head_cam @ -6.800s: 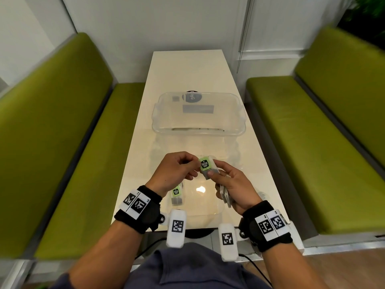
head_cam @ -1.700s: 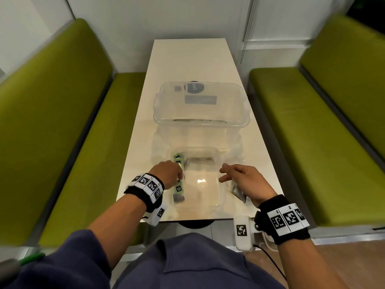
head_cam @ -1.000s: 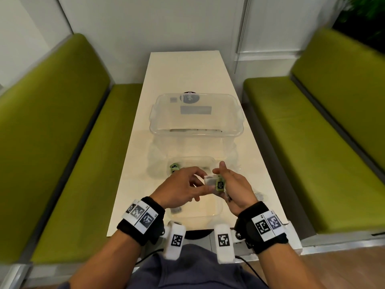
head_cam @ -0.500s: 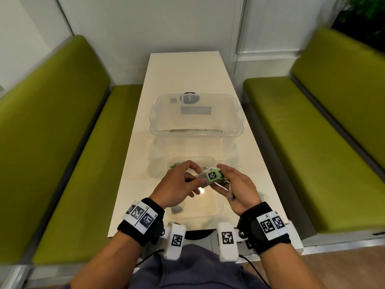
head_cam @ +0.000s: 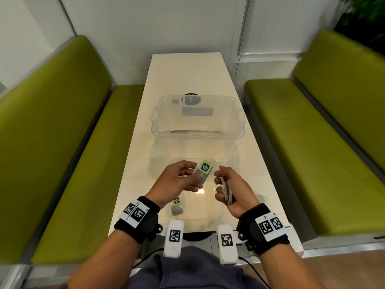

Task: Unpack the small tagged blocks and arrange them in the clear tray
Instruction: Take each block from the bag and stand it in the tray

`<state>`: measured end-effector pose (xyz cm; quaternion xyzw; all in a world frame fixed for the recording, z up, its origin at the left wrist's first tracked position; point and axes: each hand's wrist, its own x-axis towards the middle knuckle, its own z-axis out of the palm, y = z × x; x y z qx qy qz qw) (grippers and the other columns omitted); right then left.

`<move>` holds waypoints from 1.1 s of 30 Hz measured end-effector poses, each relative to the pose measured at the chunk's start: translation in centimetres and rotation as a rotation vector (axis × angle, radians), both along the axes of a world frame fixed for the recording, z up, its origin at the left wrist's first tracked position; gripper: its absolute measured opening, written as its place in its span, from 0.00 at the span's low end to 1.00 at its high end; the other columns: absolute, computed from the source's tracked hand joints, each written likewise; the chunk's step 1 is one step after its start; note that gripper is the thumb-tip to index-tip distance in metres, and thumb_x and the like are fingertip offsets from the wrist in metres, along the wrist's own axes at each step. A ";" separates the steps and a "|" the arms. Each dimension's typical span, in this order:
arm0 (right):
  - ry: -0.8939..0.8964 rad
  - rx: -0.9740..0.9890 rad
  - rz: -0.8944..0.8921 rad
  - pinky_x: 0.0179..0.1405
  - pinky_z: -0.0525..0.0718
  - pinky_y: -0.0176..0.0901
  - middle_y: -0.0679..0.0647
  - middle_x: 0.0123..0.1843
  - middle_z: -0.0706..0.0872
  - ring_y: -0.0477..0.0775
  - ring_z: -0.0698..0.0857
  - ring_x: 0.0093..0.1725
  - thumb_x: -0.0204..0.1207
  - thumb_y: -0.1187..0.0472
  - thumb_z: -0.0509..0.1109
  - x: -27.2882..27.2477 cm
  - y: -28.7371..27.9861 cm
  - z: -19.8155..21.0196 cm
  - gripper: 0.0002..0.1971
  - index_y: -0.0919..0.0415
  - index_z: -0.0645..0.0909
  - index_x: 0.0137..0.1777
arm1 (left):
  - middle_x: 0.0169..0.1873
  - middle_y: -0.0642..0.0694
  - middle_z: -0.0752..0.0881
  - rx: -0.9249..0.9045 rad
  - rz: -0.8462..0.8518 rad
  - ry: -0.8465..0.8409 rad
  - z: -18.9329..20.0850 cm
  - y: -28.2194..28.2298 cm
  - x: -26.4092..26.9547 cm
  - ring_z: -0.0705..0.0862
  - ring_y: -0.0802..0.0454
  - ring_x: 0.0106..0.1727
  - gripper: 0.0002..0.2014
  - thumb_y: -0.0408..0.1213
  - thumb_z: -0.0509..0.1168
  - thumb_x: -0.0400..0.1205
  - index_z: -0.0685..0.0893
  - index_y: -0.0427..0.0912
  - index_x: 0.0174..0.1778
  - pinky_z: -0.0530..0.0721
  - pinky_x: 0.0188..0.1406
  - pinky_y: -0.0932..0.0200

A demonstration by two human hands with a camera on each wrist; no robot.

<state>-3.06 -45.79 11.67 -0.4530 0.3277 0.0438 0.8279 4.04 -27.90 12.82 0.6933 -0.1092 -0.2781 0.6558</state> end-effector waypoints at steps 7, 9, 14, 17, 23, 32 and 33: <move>-0.134 -0.411 0.160 0.23 0.62 0.39 0.54 0.35 0.82 0.48 0.65 0.23 0.76 0.60 0.80 0.6 1.1 -0.4 0.09 0.67 0.89 0.48 | 0.50 0.34 0.93 0.014 -0.046 0.015 -0.3 -0.1 0.4 0.94 0.39 0.47 0.14 0.31 0.75 0.82 0.85 0.37 0.63 0.91 0.45 0.53; -0.152 -0.531 0.169 0.20 0.64 0.37 0.49 0.31 0.79 0.46 0.66 0.21 0.75 0.60 0.80 1.0 0.7 -0.6 0.10 0.68 0.88 0.45 | 0.50 0.40 0.94 0.085 -0.081 -0.027 -0.2 -0.1 1.0 0.94 0.41 0.46 0.13 0.34 0.75 0.83 0.86 0.41 0.63 0.90 0.44 0.53; -0.194 -0.808 0.356 0.19 0.72 0.33 0.51 0.34 0.81 0.42 0.74 0.23 0.79 0.58 0.77 1.6 -0.4 -0.9 0.07 0.63 0.90 0.49 | 0.42 0.52 0.93 0.271 -0.122 -0.284 0.0 -0.2 3.4 0.88 0.53 0.39 0.03 0.39 0.73 0.85 0.92 0.48 0.52 0.86 0.36 0.55; -0.192 -0.834 0.373 0.20 0.75 0.35 0.53 0.37 0.83 0.47 0.78 0.29 0.78 0.58 0.77 2.1 -1.0 -1.3 0.04 0.58 0.91 0.48 | 0.41 0.55 0.92 0.339 -0.128 -0.333 0.0 -0.7 5.0 0.86 0.58 0.36 0.03 0.41 0.73 0.84 0.93 0.51 0.47 0.84 0.36 0.55; -0.162 -0.946 0.508 0.35 0.81 0.44 0.44 0.33 0.85 0.48 0.82 0.34 0.76 0.56 0.76 3.1 -2.2 -2.1 0.07 0.43 0.88 0.38 | 0.49 0.54 0.92 0.378 -0.317 -0.337 -0.3 -2.0 6.4 0.83 0.60 0.36 0.06 0.47 0.75 0.82 0.93 0.58 0.53 0.80 0.40 0.62; -0.111 -0.978 0.535 0.38 0.79 0.44 0.46 0.35 0.84 0.48 0.80 0.36 0.72 0.54 0.78 4.3 -2.9 -2.9 0.07 0.56 0.88 0.40 | 0.44 0.47 0.93 0.344 -0.359 -0.255 -1.2 -3.3 7.7 0.85 0.52 0.36 0.06 0.40 0.75 0.83 0.92 0.45 0.53 0.82 0.38 0.50; -0.115 -0.990 0.538 0.37 0.78 0.42 0.45 0.35 0.84 0.47 0.81 0.38 0.73 0.54 0.78 4.5 -2.8 -2.9 0.06 0.56 0.88 0.40 | 0.44 0.47 0.93 0.348 -0.374 -0.255 -1.2 -3.4 7.8 0.85 0.52 0.36 0.06 0.39 0.76 0.82 0.92 0.44 0.53 0.82 0.38 0.51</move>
